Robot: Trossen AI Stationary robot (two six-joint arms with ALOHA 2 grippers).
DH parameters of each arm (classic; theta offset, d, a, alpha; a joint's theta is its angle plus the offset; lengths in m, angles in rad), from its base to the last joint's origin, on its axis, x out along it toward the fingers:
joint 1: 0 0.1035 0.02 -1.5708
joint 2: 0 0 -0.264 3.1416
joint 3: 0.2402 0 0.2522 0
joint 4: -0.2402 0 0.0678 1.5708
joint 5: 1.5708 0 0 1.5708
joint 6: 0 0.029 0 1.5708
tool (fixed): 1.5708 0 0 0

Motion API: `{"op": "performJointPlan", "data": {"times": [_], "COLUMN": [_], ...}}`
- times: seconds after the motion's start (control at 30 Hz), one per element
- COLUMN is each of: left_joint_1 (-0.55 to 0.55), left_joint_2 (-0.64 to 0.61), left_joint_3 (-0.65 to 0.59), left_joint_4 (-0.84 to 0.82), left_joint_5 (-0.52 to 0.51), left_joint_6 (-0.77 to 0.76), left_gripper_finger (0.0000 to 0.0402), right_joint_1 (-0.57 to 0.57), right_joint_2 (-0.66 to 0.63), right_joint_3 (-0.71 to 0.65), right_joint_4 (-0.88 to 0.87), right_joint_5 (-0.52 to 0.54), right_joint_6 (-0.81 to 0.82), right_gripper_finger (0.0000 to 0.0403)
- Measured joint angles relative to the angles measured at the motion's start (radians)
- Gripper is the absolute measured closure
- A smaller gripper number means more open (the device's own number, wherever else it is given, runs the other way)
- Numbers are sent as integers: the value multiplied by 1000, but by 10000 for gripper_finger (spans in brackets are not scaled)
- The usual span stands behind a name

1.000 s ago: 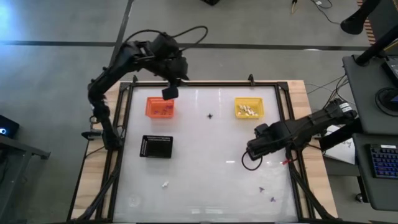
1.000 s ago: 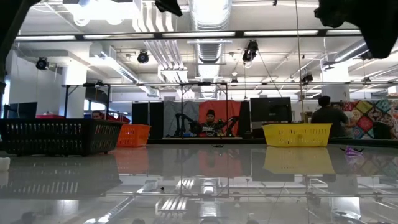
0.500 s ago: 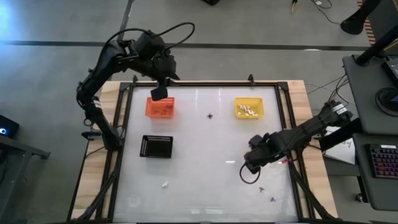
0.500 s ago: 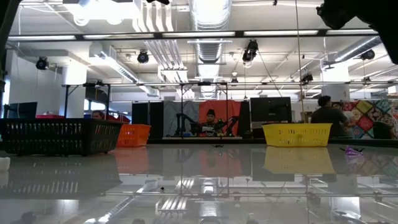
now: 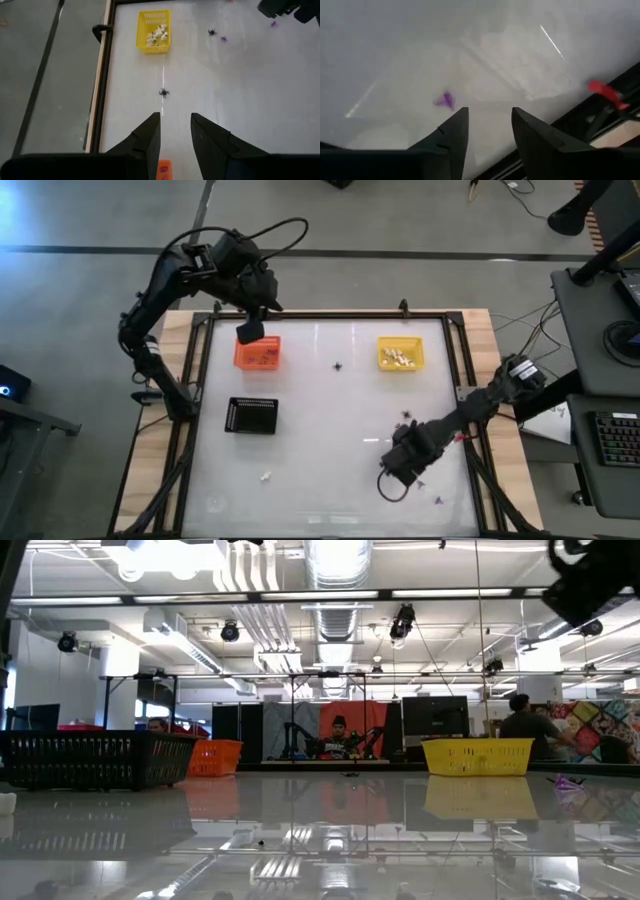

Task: Sort Halloween decoration
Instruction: Put the violet witch hat toy into the orange bin

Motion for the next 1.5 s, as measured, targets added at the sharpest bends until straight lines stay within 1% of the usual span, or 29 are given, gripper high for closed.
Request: {"op": "performJointPlan", "data": {"times": [0.13,0.27,0.4,0.47,0.8,0.9,1.3,1.4,1.5], "left_joint_1": [0,-4,-5,-7,-8,-8,-8,-8,-8], "left_joint_2": [-9,-21,-25,-26,-26,-26,-24,-24,-24], "left_joint_3": [0,0,0,0,0,0,0,0,0], "left_joint_4": [-1,-11,-12,-13,-22,-22,-21,-21,-21], "left_joint_5": [1,13,61,64,65,64,63,62,62], "left_joint_6": [-1,-1,-2,-2,-16,-35,-60,-79,-90], "left_gripper_finger": [311,311,311,311,311,311,311,311,311], "right_joint_1": [72,150,207,220,217,217,217,217,217], "right_joint_2": [34,75,124,144,194,194,193,192,191], "right_joint_3": [0,0,0,0,0,-1,-48,-63,-72], "right_joint_4": [85,181,186,187,187,188,235,237,250], "right_joint_5": [-5,-4,-5,-4,17,57,66,66,66], "right_joint_6": [16,52,125,146,107,114,114,115,113], "right_gripper_finger": [254,257,265,267,268,268,269,280,303]}}
